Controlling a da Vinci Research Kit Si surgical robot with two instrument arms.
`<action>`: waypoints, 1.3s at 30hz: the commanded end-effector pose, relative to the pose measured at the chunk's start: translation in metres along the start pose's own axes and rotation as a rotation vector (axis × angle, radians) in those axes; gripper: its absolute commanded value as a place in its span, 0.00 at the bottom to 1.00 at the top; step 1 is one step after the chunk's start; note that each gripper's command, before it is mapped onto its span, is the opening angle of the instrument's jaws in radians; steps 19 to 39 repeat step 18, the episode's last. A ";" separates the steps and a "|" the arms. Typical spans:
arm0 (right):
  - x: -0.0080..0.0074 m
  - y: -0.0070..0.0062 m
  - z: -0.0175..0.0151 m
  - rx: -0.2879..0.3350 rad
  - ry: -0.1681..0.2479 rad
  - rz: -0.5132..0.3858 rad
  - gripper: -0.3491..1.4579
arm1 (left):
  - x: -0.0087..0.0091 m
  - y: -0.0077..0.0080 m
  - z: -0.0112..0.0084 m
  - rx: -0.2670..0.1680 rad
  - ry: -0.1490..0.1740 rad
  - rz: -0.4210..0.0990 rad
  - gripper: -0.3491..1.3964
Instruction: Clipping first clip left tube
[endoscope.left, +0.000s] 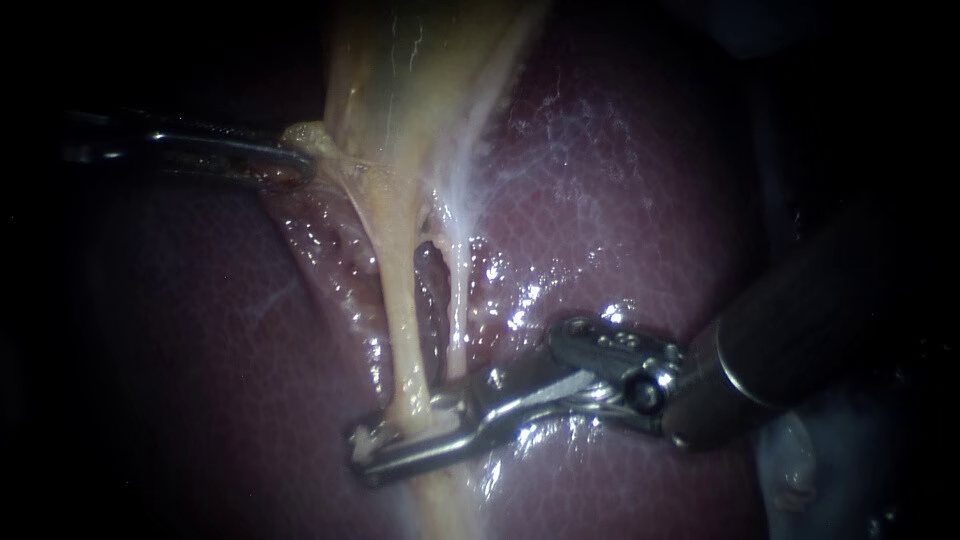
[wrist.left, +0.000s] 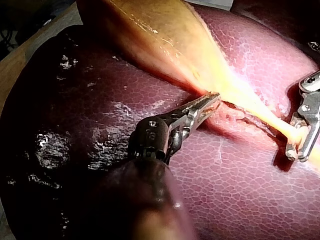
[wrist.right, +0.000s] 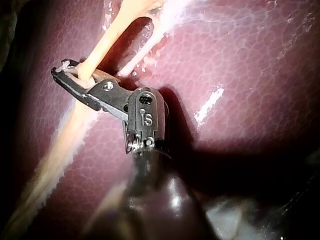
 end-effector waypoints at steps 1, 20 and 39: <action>-0.0001 0.0001 -0.0001 0.000 0.000 0.002 0.00 | 0.0000 0.0000 0.0000 0.000 0.000 0.000 0.00; -0.0001 0.0006 -0.0003 -0.004 0.003 0.013 0.00 | 0.0000 0.0000 0.0000 0.000 0.000 0.000 0.00; -0.0001 0.0006 -0.0003 -0.004 0.003 0.013 0.00 | 0.0000 0.0000 0.0000 0.000 0.000 0.000 0.00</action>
